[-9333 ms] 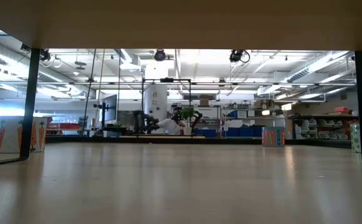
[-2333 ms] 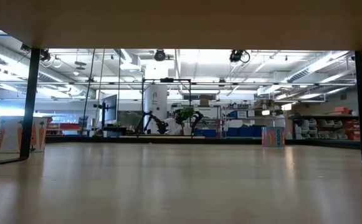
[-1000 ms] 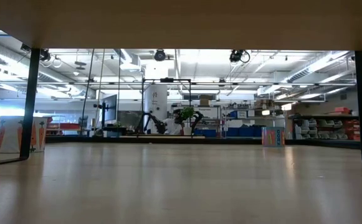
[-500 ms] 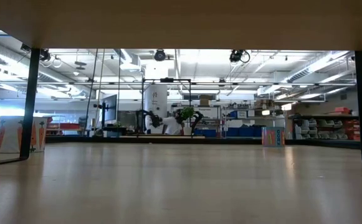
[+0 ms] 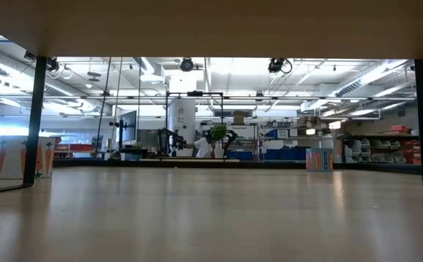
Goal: Pick and place cans onto a shelf
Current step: Adjust the cans on the shelf
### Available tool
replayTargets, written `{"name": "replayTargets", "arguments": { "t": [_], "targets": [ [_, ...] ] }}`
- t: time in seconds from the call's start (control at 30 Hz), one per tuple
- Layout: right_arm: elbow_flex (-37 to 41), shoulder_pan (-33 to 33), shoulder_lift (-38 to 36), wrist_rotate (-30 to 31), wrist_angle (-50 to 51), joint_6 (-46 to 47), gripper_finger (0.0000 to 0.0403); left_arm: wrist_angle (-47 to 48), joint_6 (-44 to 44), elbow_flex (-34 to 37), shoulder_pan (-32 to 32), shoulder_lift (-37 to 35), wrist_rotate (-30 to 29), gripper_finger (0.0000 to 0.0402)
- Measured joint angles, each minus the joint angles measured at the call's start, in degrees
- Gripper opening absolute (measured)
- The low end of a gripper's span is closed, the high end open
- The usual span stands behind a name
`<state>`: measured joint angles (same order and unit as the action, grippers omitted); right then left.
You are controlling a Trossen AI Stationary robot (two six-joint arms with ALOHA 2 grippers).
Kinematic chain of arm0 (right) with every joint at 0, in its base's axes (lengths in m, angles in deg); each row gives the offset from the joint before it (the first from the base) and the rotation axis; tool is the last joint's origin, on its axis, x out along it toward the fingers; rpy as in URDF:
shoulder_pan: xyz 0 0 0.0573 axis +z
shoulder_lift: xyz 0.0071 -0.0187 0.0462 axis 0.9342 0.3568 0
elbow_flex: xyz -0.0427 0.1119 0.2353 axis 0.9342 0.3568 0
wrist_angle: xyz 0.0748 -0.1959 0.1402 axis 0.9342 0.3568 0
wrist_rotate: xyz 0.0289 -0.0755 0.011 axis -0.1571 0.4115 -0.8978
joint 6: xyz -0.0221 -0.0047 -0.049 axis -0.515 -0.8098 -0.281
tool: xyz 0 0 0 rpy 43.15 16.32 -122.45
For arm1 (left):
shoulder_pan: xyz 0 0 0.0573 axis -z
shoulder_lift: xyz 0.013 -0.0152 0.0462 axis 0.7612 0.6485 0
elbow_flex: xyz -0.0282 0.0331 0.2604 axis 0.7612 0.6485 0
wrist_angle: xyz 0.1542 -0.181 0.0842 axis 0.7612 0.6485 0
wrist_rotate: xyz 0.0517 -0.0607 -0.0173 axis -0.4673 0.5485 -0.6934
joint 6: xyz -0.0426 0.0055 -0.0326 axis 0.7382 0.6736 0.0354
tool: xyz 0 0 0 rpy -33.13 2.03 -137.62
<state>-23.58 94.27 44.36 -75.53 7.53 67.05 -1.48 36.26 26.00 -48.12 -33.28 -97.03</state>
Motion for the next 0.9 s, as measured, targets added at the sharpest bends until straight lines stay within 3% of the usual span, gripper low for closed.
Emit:
{"name": "replayTargets", "arguments": {
  "t": [0.17,0.3,0.5,0.67,0.77,0.9],
  "targets": [
    [0.0,-0.08,-4.83,10.03,9.4,-8.01,0.0355,0.02,0.0,0.0,0.0,0.0,0.0,0.0009],
    [-0.02,-0.65,-6.89,19.16,12.37,-26.93,0.0332,0.02,0.0,0.0,0.01,0.0,0.0,0.0009],
    [-0.04,-0.16,-4.74,20.96,10.1,-62.53,0.025,0.03,0.01,0.0,0.0,0.0,-0.02,0.0009],
    [0.0,0.61,-3.34,23.44,10.35,-79.99,0.0184,0.02,0.0,0.0,0.0,0.0,0.0,0.0009],
    [0.0,2.06,-3.62,30.14,8.53,-87.43,0.0176,-0.01,0.02,0.0,0.0,-0.01,0.0,0.0009],
    [-0.09,5.01,-4.21,37.72,5.74,-94.96,0.0195,-0.35,0.02,0.0,0.0,0.0,0.0,0.0009]
  ]
}}
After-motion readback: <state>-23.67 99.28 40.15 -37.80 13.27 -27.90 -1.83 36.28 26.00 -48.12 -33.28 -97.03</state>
